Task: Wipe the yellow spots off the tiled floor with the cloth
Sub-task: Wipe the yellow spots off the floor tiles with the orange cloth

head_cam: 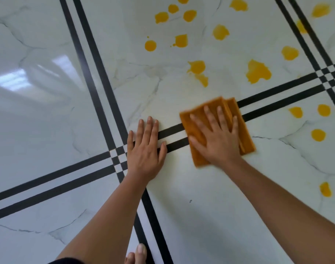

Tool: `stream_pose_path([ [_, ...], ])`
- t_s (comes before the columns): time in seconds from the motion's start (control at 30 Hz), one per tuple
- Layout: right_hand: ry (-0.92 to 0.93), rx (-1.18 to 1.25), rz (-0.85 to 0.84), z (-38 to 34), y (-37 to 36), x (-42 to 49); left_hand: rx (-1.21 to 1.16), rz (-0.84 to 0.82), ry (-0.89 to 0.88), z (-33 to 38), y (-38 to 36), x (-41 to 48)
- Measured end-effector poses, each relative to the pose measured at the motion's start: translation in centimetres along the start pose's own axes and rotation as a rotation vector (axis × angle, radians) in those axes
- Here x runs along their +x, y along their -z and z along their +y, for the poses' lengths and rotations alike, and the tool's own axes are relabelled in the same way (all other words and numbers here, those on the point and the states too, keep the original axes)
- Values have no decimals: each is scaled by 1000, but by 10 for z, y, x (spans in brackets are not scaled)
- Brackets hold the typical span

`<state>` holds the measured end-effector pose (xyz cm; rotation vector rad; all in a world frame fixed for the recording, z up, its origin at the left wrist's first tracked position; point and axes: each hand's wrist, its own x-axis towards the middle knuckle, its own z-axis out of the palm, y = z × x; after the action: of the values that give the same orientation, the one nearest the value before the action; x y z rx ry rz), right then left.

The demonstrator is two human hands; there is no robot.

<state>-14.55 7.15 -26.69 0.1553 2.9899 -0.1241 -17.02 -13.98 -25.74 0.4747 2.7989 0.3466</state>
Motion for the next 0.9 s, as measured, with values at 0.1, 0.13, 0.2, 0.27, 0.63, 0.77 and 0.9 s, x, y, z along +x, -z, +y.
stream_pose_path([
  [0.1,-64,46,22,-19,1,-5,-4,10,-16,17,-6,2],
  [0.13,15,31,11,-16,-6,-33,2,6,-29,22,-7,2],
  [0.2,120,-6,-67,6,-9,-90,24,-27,-80,29,-10,0],
  [0.27,61,-11,-54,39,-7,-85,44,-52,-118,39,-14,-6],
  [0.63,-352,88,-148,121,13,-124,165,-136,-323,143,-13,9],
  [0.77,-464,241,-226,142,27,-85,154,-84,-419,189,0,15],
  [0.9,-566,331,-18,155,35,-126,149,-118,-475,218,-14,23],
])
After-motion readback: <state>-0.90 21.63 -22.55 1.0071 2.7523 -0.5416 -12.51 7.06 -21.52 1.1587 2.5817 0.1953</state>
